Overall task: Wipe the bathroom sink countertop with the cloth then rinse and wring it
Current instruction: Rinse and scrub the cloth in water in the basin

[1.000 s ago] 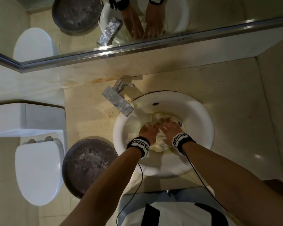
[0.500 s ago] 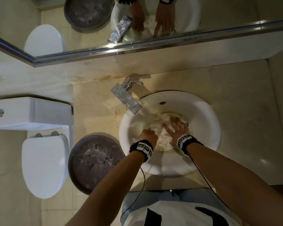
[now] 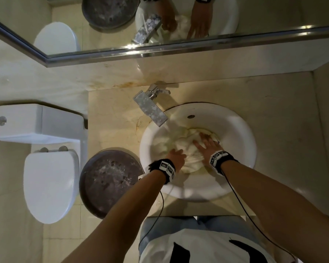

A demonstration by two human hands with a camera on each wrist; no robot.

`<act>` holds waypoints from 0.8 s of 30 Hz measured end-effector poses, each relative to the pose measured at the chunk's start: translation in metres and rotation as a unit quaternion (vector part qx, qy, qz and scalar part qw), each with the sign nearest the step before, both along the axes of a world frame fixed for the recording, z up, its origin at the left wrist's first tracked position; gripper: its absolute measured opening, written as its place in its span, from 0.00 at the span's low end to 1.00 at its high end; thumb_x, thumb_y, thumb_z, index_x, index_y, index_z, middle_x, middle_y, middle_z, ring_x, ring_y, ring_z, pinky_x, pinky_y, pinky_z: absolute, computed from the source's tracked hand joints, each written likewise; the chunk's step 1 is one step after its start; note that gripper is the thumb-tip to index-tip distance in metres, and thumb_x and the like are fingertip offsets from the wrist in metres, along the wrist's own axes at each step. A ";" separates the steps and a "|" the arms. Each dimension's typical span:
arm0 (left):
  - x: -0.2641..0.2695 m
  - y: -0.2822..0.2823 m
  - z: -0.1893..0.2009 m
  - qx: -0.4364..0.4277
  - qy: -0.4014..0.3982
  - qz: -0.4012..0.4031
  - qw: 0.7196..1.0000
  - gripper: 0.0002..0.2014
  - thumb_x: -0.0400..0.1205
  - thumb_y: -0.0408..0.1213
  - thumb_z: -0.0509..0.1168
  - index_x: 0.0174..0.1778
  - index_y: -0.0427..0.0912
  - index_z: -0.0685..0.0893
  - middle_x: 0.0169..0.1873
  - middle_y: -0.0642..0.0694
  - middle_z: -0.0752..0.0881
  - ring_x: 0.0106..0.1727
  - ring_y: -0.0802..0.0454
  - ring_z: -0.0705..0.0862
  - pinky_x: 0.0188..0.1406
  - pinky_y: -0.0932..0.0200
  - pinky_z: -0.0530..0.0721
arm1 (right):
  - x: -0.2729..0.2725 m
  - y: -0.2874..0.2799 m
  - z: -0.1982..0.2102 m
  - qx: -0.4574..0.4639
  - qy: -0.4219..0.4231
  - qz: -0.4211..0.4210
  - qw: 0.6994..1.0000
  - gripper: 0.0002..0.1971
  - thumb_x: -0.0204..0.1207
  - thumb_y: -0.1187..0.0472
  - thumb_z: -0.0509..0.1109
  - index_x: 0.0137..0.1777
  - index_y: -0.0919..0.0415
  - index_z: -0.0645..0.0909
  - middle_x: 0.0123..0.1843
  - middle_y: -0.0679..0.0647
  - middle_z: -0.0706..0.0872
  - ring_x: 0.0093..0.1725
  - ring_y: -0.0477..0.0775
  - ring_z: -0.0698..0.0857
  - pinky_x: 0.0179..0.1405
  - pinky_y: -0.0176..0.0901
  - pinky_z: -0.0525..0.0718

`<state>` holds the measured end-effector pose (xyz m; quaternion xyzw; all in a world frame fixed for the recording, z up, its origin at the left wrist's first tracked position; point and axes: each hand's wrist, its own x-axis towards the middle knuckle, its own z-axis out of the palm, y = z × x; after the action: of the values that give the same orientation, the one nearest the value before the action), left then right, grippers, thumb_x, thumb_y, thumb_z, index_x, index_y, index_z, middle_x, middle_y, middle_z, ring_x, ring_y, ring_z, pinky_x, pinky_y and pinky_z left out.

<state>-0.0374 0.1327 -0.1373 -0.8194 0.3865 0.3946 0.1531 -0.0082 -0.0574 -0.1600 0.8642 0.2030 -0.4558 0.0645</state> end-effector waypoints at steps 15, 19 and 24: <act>0.005 -0.021 0.007 -0.066 -0.034 0.154 0.985 0.34 0.79 0.40 0.72 0.80 0.38 0.67 0.75 0.39 0.70 0.74 0.41 0.71 0.68 0.48 0.75 | -0.005 0.028 0.002 -0.058 -0.033 -0.049 0.997 0.37 0.83 0.38 0.62 0.85 0.54 0.57 0.83 0.61 0.64 0.72 0.66 0.78 0.64 0.59 0.82; 0.010 -0.025 -0.005 -0.011 -0.045 0.165 0.985 0.45 0.78 0.43 0.72 0.86 0.41 0.52 0.84 0.39 0.54 0.85 0.38 0.54 0.77 0.42 0.68 | 0.005 0.016 -0.003 0.018 -0.065 -0.011 0.998 0.34 0.84 0.44 0.64 0.85 0.55 0.60 0.87 0.61 0.57 0.85 0.65 0.59 0.78 0.59 0.71; 0.015 -0.023 -0.020 0.021 -0.086 0.180 0.980 0.44 0.84 0.47 0.60 0.88 0.44 0.38 0.88 0.45 0.39 0.87 0.40 0.35 0.85 0.38 0.44 | -0.001 -0.001 -0.013 0.012 -0.050 0.007 0.999 0.44 0.81 0.38 0.64 0.89 0.44 0.41 0.90 0.52 0.38 0.88 0.63 0.45 0.83 0.68 0.59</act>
<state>-0.0221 0.1094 -0.1578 -0.9032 0.2097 0.3514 0.1297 -0.0096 -0.0580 -0.1730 0.8851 0.2114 -0.4091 0.0674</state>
